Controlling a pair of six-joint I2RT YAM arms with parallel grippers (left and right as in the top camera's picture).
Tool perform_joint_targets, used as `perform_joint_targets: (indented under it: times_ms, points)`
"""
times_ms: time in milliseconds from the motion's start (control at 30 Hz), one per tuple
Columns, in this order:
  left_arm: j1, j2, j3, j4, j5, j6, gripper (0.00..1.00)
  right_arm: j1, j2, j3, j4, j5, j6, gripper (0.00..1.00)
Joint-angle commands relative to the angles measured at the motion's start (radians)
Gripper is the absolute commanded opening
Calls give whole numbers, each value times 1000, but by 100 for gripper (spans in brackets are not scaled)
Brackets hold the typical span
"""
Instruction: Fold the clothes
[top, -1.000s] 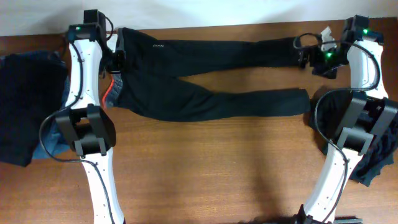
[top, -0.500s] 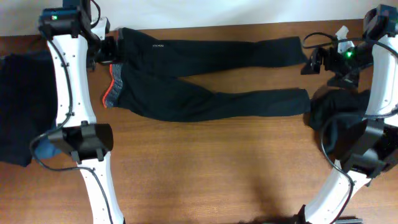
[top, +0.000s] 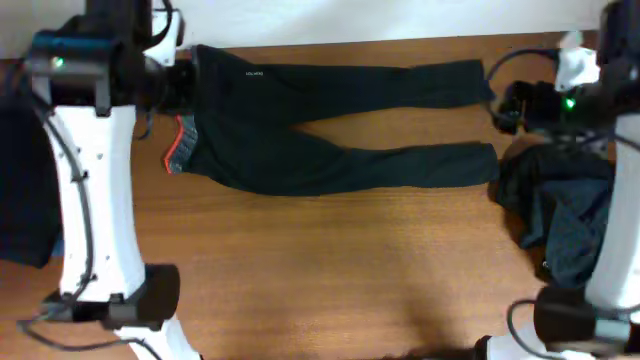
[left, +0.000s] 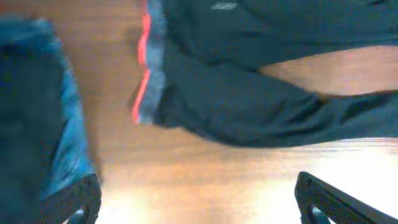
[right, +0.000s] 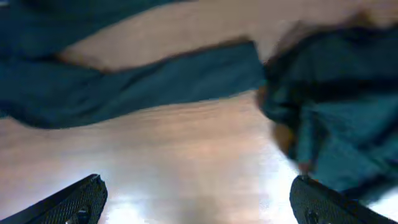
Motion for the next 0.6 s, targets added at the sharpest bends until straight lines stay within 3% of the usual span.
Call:
perform_joint_targets:
  times_ms: [0,267,567]
  points:
    - [23,0,-169,32,-127,-95,99,-3,6,-93,17,113,53,99]
    - [112,0,-667,490,-26,-119,99,-3,6,-501,368,-63,-99,99]
    - [204,0,-1056,912,111,-60,99,-108,17,-738,683,-133,-147,99]
